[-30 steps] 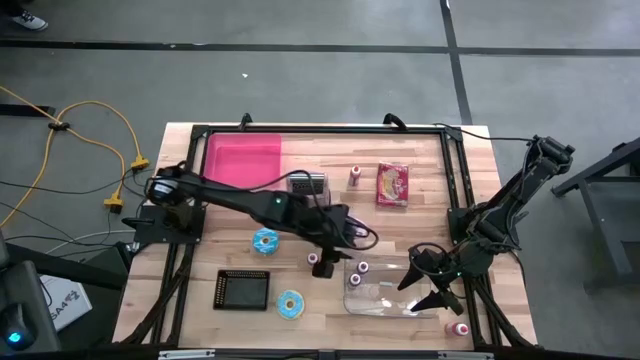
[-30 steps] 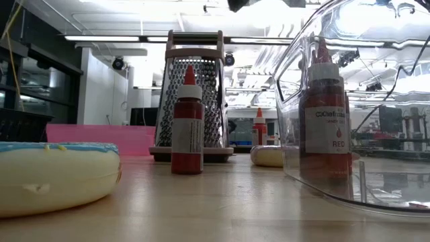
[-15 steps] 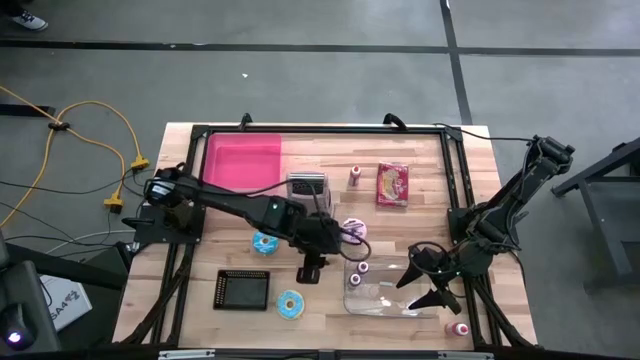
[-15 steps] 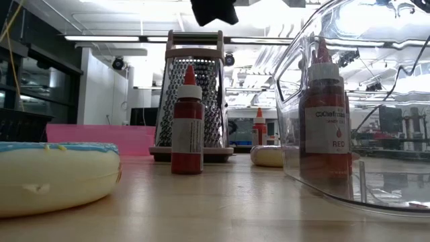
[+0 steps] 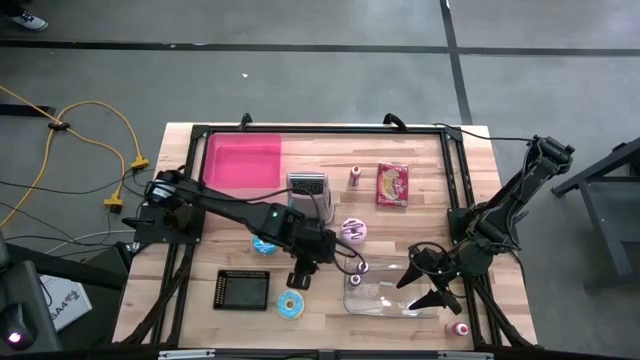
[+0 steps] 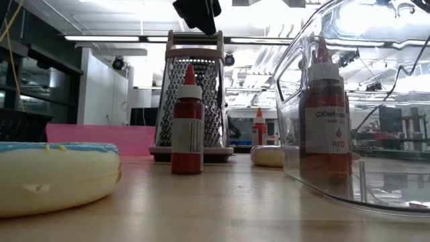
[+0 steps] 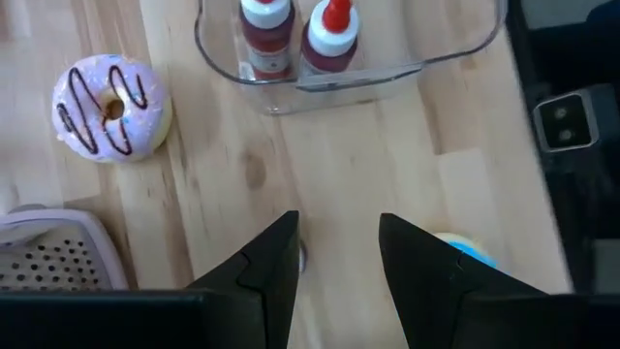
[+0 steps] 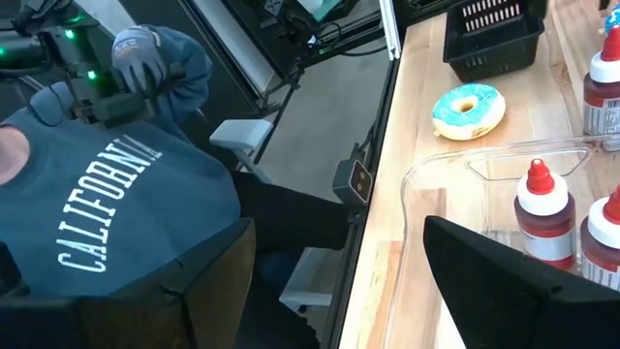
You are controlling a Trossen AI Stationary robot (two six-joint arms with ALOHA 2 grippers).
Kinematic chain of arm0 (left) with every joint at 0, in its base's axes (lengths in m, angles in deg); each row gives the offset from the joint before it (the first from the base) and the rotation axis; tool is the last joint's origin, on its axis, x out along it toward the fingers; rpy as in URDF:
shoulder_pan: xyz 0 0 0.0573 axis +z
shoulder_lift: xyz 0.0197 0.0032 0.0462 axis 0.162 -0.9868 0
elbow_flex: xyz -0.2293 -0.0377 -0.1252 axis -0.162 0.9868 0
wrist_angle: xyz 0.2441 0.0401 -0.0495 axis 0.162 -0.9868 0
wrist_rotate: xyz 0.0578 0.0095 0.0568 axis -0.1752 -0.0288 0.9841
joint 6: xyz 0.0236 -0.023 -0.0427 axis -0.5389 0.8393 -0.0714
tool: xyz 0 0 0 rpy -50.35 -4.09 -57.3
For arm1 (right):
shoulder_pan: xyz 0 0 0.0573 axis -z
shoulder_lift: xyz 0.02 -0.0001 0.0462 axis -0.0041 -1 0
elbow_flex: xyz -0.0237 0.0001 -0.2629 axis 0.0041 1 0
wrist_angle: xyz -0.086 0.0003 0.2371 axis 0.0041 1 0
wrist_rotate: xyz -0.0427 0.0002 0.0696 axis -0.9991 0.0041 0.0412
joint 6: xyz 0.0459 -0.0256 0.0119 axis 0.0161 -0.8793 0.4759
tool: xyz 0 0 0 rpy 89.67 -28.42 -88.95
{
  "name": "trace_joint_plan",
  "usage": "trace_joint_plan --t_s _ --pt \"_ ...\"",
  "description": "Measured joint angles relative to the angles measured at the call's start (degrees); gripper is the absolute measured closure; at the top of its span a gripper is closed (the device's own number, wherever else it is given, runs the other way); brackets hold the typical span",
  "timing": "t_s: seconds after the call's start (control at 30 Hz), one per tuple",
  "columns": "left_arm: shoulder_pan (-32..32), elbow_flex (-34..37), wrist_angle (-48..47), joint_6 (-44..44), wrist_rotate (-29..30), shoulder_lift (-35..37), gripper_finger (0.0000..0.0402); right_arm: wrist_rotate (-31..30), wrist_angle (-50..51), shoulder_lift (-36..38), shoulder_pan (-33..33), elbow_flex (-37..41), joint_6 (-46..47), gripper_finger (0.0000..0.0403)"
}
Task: Pick & Place Food Item
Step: Put the red food coloring bottle into the transparent bin
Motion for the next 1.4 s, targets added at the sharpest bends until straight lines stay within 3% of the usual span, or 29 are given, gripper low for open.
trace_joint_plan --t_s 0.2,0.53,0.83,1.0,1.2,1.4 --pt "0.15 0.13 -1.76 -3.34 4.29 -0.7 0.0263 0.02 0.11 0.0 -0.02 0.0 0.0 0.0116" --pt "0.2 0.11 -2.66 -4.81 4.37 -0.9 0.0258 0.2 0.2 0.0 -0.02 0.0 0.0 0.0116" --pt "0.2 0.11 -2.88 -5.26 4.37 -0.9 0.0171 0.2 0.22 0.0 -0.02 0.0 0.0 0.0116" --pt "0.16 1.2 -2.83 -5.24 4.35 -0.85 0.0161 0.22 0.24 0.0 -0.02 0.0 0.0 0.0116" --pt "-0.55 3.26 -2.86 -3.58 4.54 -0.87 0.016 0.22 0.26 0.0 -0.02 0.0 0.0 0.0116" --pt "-0.98 3.56 -2.16 4.49 8.39 -0.87 0.016 0.22 0.27 0.0 -0.02 0.0 0.0 0.0116"
